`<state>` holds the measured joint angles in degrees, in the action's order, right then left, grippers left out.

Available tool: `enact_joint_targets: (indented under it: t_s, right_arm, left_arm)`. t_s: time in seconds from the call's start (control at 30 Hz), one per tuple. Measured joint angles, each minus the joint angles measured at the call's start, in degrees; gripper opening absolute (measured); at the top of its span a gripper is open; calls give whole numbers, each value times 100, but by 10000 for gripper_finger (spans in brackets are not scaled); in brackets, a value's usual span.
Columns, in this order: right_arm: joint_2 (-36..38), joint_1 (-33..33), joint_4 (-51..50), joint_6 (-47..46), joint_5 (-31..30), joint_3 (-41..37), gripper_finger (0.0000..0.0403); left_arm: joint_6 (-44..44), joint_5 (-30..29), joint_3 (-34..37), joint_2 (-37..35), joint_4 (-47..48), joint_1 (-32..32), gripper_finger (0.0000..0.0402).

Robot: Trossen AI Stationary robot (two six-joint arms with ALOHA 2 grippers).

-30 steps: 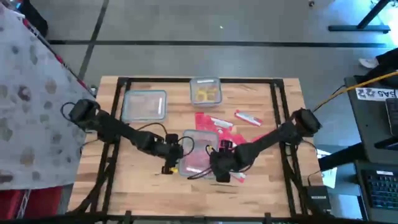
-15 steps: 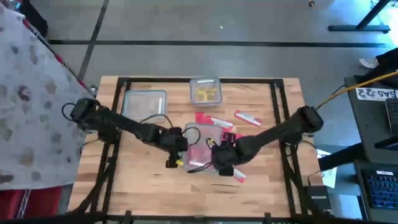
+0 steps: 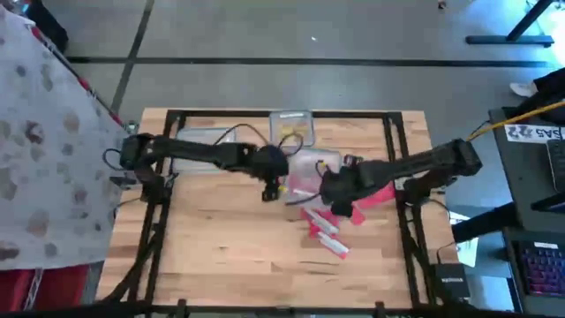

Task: Sort candy
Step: Move the rectangular transparent bin

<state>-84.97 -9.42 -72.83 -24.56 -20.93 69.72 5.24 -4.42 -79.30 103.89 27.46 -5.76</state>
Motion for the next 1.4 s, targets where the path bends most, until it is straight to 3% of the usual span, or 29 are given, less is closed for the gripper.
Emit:
enact_joint_targets:
  t_s: [0.4, 0.47, 0.57, 0.67, 0.73, 0.93, 1.1, 1.4]
  right_arm:
    - [284, 531, -87, -289, -200, -1230, 191]
    - [284, 641, -171, -396, -176, -1359, 191]
    - [280, 871, -173, -608, -250, -1545, 191]
    - [284, 1183, 222, -800, -938, -1695, 191]
    - [284, 1385, 199, -781, -1031, -1763, 191]
    - [288, 1881, 863, -566, -1039, -1742, 191]
    - [286, 1926, 989, -450, -900, -1747, 191]
    - [284, 1919, 734, -469, -852, -1758, 191]
  left_arm:
    - [897, -48, -1522, 1417, -488, -529, 244]
    - [898, -56, -1699, 1573, -899, -612, 244]
    - [889, -98, -1928, 1737, -2398, -756, 244]
    - [864, 331, -1953, 1726, -2878, -811, 244]
    - [743, 429, -1922, 1813, -3094, -848, 244]
    - [685, 254, -1918, 1793, -3085, -1053, 244]
    - [730, 185, -1900, 1784, -2828, -979, 244]
    - [1682, -1095, -1865, 1333, -1892, -748, 244]
